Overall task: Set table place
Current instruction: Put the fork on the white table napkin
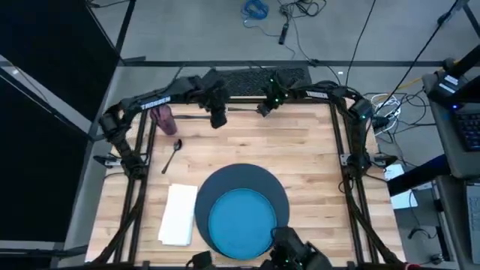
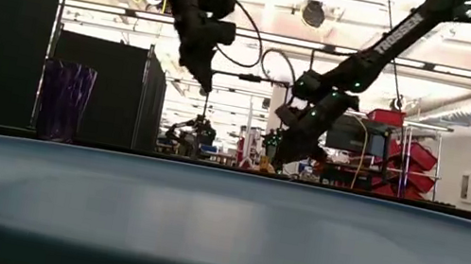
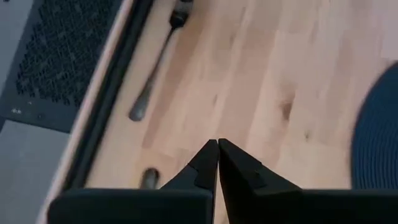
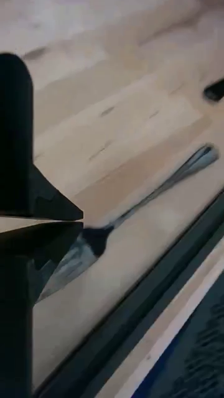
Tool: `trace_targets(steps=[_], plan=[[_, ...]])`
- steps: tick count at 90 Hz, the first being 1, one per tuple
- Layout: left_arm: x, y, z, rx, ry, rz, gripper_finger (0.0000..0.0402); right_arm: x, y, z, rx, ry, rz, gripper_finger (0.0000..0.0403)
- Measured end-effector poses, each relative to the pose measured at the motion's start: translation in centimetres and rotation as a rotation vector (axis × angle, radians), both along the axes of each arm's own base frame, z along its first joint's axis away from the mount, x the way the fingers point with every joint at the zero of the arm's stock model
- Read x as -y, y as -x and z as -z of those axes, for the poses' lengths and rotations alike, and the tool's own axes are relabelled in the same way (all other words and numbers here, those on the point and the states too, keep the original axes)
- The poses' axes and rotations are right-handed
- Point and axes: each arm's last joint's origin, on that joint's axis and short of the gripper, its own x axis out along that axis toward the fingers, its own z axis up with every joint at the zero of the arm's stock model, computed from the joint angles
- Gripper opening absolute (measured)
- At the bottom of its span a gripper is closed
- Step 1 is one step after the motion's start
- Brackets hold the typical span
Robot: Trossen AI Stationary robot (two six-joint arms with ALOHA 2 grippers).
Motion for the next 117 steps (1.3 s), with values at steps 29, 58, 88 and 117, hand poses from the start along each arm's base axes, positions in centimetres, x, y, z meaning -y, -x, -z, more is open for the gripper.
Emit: trace_targets(steps=[29,58,88,117], plan=[[1.9,2.6,4.7,0.184,-0.071,-0.03,0.0,2.3,-2.3,1.6,-0.088,-0.11,0.016,0.0],[2.1,2.6,5.7,0.288,-0.149,0.018,0.0,2.1,-4.3,2.3,-0.133,-0.174,0.002,0.0],[1.9,3.3,5.0,0.286,-0.17,0.012,0.0,-2.4,-7.3,2.4,-0.159,-0.245,-0.122,0.0],[2.2,3.7,5.5,0.213,-0.139,0.025,0.0,-8.8,-10.4,2.4,-0.253,-0.24,-0.285,0.0]])
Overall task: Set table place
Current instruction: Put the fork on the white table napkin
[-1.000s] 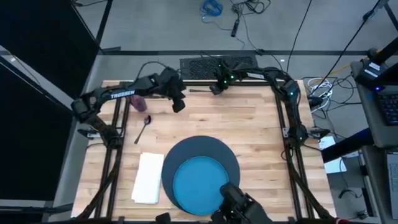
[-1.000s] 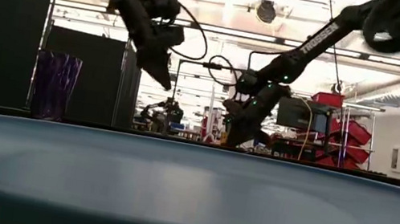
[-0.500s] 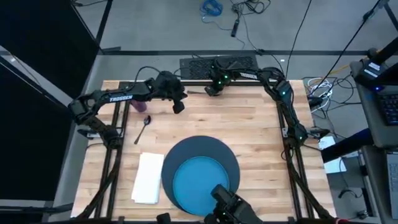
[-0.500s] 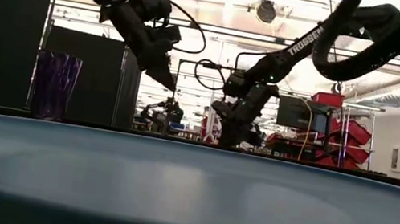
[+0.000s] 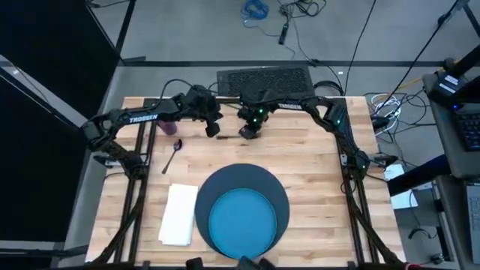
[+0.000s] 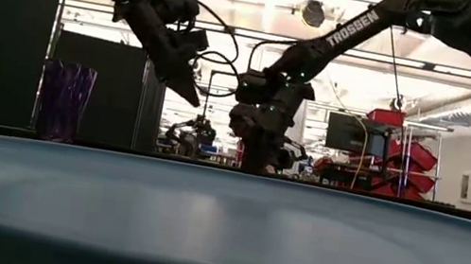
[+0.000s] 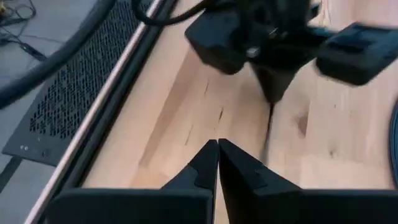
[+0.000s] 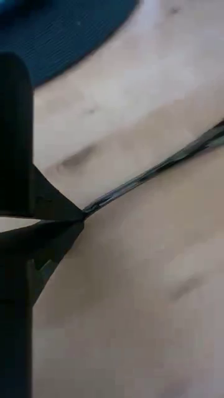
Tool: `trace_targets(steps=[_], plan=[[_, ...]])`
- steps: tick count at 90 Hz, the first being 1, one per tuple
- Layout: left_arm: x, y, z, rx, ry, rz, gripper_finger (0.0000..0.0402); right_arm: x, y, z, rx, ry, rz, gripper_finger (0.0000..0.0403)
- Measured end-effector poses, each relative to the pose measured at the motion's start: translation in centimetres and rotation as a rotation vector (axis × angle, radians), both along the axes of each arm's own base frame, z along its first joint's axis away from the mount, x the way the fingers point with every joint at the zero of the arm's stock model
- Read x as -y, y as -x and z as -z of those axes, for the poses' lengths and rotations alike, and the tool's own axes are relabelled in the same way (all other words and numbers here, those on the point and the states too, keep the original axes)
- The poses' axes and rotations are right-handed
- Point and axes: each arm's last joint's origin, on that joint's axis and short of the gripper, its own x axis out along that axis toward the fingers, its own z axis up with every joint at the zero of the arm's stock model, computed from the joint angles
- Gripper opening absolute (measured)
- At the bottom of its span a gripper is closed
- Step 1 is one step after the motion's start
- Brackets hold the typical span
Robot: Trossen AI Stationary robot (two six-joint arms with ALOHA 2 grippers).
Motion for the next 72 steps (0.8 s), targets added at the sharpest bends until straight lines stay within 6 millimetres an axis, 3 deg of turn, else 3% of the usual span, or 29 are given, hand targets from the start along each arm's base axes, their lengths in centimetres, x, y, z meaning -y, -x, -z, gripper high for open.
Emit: trace_targets(steps=[19,41,57,72], plan=[[0.0,0.0,0.0,0.001,-0.001,0.0,0.0,-1.1,-0.2,-1.3,0.013,0.017,-0.02,0.0],[0.0,0.0,0.0,0.001,0.0,0.001,0.0,-1.9,1.4,-4.1,-0.041,-0.002,-0.071,0.0004],[0.3,-0.2,0.0,-0.005,0.004,0.011,0.0,-2.1,4.2,-8.4,-0.077,0.022,-0.093,0.0021],[1.1,-0.5,0.2,-0.023,0.016,0.039,0.0,-2.8,7.9,-14.6,-0.104,0.194,-0.035,0.0023]])
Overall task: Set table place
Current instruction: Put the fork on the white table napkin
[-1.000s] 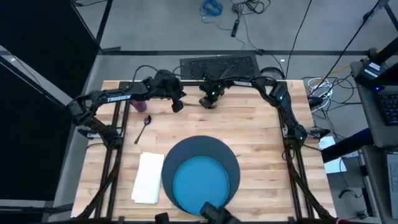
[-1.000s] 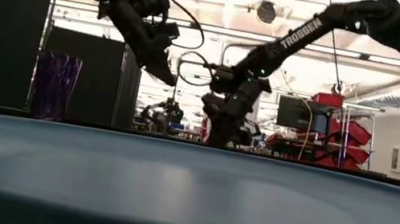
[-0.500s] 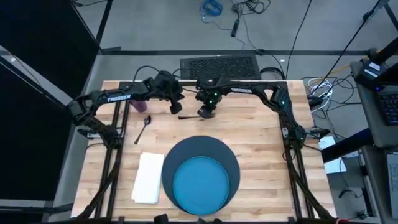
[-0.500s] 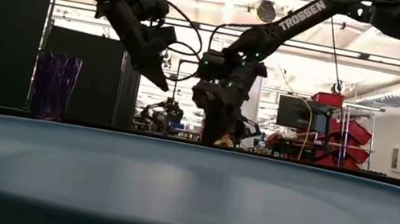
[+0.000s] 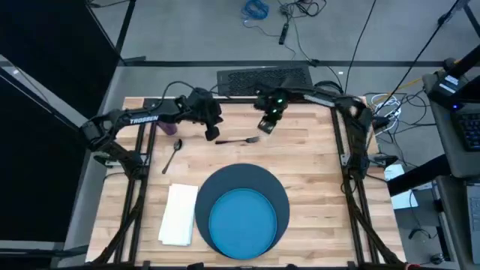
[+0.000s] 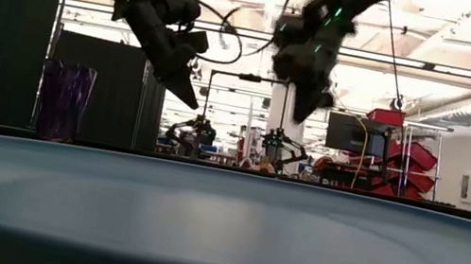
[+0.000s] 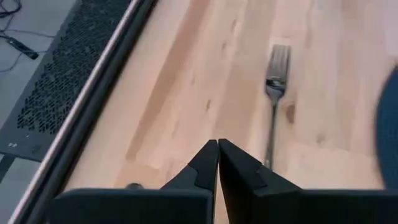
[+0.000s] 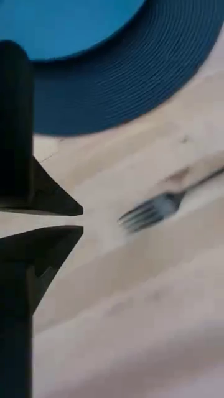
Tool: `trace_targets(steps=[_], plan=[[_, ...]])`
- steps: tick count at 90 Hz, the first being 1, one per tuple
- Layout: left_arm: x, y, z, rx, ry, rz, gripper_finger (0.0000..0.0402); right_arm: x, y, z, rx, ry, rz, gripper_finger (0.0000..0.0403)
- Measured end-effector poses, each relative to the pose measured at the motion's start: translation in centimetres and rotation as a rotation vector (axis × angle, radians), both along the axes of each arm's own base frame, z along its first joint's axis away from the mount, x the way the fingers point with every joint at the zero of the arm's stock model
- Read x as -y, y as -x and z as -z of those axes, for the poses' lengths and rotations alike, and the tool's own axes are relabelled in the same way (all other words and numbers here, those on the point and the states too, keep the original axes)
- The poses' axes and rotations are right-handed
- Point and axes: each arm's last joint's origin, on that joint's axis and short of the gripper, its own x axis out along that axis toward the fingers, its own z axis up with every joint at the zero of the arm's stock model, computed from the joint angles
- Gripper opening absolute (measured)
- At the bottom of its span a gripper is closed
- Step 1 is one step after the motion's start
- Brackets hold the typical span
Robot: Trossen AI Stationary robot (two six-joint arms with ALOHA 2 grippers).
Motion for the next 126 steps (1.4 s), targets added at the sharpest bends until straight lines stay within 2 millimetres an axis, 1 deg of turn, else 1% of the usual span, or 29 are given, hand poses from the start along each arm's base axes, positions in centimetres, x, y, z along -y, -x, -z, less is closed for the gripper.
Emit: trace_targets(steps=[9,14,19,30,35,40,46,54,60,68,76,83,91,100,110,118,126], plan=[[0.8,-0.4,0.0,-0.016,0.01,0.029,0.0,-1.6,2.7,-4.0,0.034,0.101,0.013,0.0021],[1.3,-0.9,-0.3,-0.004,0.011,0.044,0.0,-3.1,4.3,-5.9,0.073,0.144,0.004,0.0021],[1.9,-1.4,-0.5,0.026,0.014,0.049,0.0,-4.8,5.7,-7.5,0.131,0.179,-0.012,0.0021],[2.9,-2.4,-1.0,0.095,0.009,0.073,0.0,-8.8,9.1,-9.5,0.268,0.272,-0.027,0.0021],[3.3,-3.0,-1.4,0.146,-0.012,0.091,0.0,-10.4,10.6,-9.8,0.343,0.323,-0.026,0.002],[3.7,-3.6,-1.6,0.208,-0.027,0.1,0.0,-11.8,11.8,-9.6,0.442,0.379,-0.028,0.002],[4.1,-4.3,-1.8,0.268,-0.027,0.096,0.0,-13.0,12.9,-8.7,0.569,0.443,-0.02,0.002],[4.5,-5.1,-1.6,0.307,-0.036,0.089,0.0,-14.2,14.1,-6.6,0.709,0.474,-0.017,0.002],[4.7,-5.5,-1.3,0.308,-0.044,0.106,0.0,-14.6,14.7,-4.8,0.794,0.479,-0.013,0.002],[5.0,-6.3,-0.8,0.331,-0.058,0.131,0.0,-15.0,15.0,-2.1,0.849,0.463,-0.003,0.002],[5.3,-7.2,-0.4,0.396,-0.029,0.116,0.0,-14.9,15.0,0.4,0.882,0.441,0.036,0.002],[5.4,-8.0,-0.2,0.46,-0.013,0.106,0.0,-14.6,14.6,1.8,0.926,0.457,0.059,0.002],[5.4,-8.7,0.6,0.449,0.013,0.097,0.0,-13.9,14.1,1.9,0.979,0.507,0.072,0.002],[5.2,-9.2,1.7,0.407,0.031,0.093,0.0,-13.3,13.7,1.3,1.041,0.56,0.078,0.002],[5.1,-9.4,3.3,0.339,0.057,0.087,0.0,-13.1,13.7,0.8,1.083,0.594,0.069,0.0024],[5.0,-9.6,4.4,0.28,0.079,0.08,0.0007,-12.9,13.8,0.7,1.047,0.605,0.061,0.004],[4.8,-10.1,4.3,0.277,0.088,0.075,0.0028,-12.9,13.8,1.0,1.009,0.604,0.049,0.0069]])
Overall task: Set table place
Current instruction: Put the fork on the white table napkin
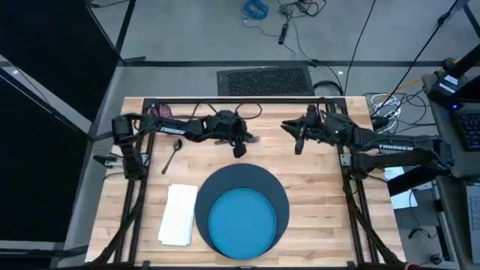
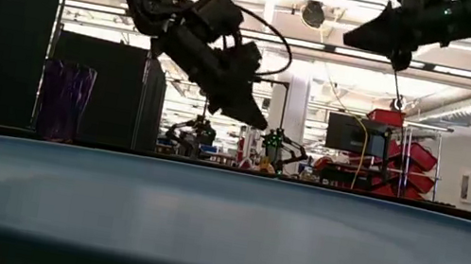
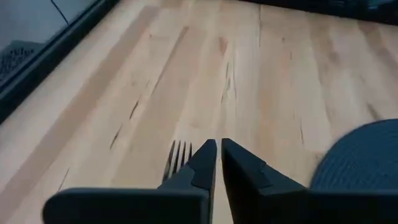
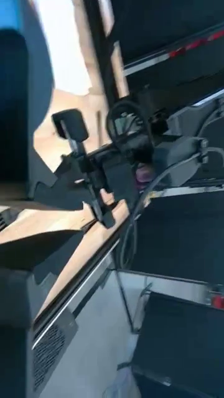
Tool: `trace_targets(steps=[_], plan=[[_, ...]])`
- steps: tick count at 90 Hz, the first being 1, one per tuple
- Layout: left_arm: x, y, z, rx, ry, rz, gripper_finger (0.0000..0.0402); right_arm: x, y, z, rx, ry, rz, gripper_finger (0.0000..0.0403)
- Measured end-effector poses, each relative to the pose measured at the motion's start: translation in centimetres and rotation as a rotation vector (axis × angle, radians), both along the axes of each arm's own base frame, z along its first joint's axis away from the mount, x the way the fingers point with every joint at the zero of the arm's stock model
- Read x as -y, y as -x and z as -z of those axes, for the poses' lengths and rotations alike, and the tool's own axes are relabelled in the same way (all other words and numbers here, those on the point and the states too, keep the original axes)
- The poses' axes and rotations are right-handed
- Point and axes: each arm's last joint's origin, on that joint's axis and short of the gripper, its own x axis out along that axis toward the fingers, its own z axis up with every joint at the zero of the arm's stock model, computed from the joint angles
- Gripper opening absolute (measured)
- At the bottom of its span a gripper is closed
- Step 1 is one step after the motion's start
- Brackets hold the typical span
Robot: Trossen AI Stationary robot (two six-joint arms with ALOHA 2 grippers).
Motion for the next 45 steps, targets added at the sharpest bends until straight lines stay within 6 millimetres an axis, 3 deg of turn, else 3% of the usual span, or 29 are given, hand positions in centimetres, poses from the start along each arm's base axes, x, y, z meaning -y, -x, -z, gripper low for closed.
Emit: trace_targets(steps=[24,45], plan=[[0.2,-1.3,-1.3,0.086,0.044,-0.102,0.0124,0.1,0.0,0.1,-0.008,-0.009,0.013,0.0172],[1.0,-0.7,-0.4,-0.07,-0.079,-0.024,0.0136,0.1,0.0,-0.1,0.047,-0.089,0.028,0.0196]])
